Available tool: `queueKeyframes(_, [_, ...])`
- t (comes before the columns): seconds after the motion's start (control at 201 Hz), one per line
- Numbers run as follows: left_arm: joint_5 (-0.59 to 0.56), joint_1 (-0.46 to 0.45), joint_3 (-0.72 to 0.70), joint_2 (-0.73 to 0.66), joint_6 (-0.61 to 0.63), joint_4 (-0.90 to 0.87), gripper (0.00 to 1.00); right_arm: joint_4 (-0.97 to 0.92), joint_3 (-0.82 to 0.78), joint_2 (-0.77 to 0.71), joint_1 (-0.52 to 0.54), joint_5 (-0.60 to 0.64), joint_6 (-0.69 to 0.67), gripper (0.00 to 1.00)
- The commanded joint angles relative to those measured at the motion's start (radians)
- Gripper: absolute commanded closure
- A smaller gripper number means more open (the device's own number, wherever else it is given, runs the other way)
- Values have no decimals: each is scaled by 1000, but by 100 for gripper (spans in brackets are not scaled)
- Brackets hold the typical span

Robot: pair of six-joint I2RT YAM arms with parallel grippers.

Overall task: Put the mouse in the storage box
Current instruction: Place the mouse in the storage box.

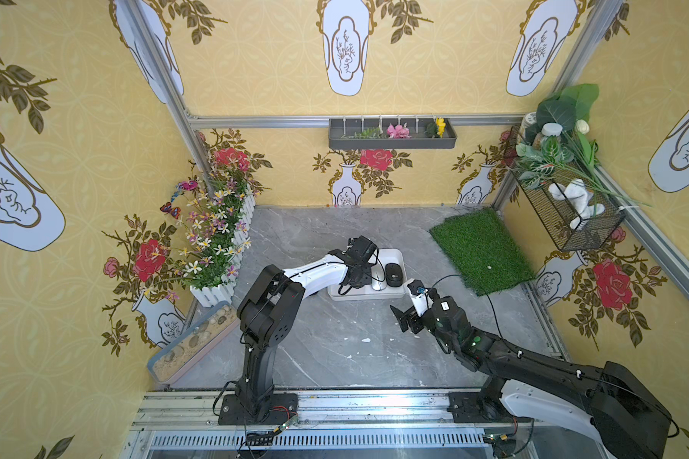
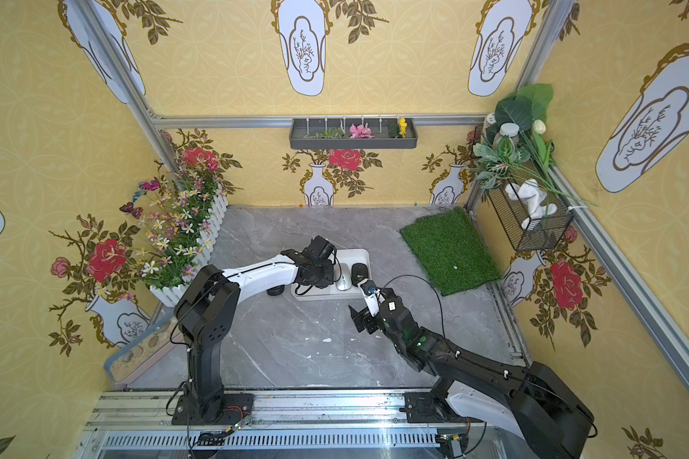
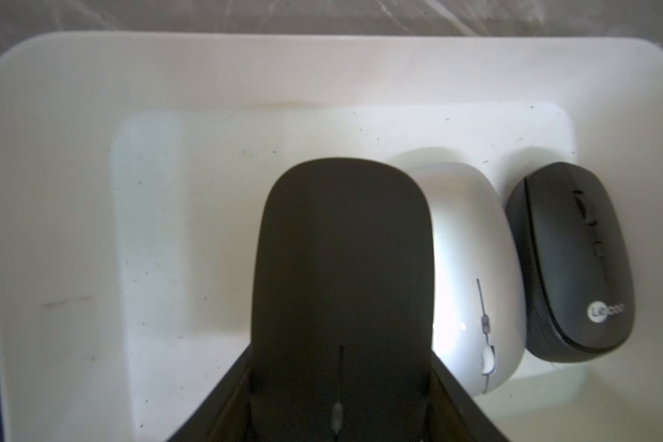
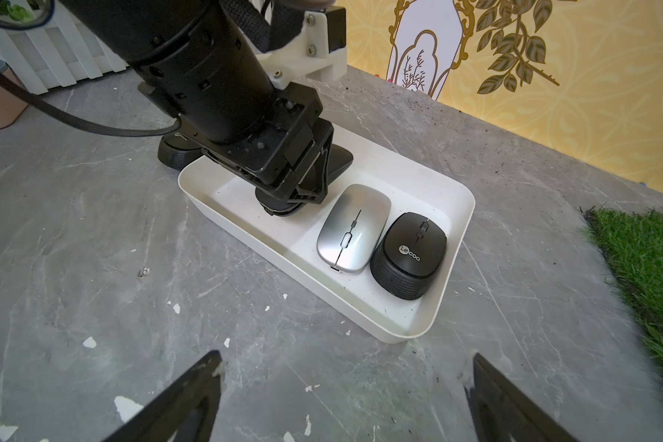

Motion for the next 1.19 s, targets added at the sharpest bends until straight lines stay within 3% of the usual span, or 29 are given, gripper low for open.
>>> queueKeyframes(0.0, [0, 2, -12, 10, -23, 20, 62, 47, 6, 6, 0, 0, -8, 3])
queueKeyframes(0.373, [19, 2, -7, 44, -33, 44, 54, 48, 6, 9, 1, 3, -10, 3])
queueKeyframes(0.513, [-1, 2, -13, 27, -34, 42, 39, 50, 6, 9, 2, 4, -11, 3])
queueKeyframes(0.821, [-19, 0, -30, -57, -17, 49, 18, 57, 3, 5, 1, 8, -11, 3])
queueKeyframes(1.01, [-100, 0, -146, -283, 20, 125, 18, 60, -9, -22, 1, 22, -13, 3])
queueKeyframes(1.184, [-321, 14, -358, -589, 163, 221, 18, 69, -23, -52, 2, 9, -24, 3])
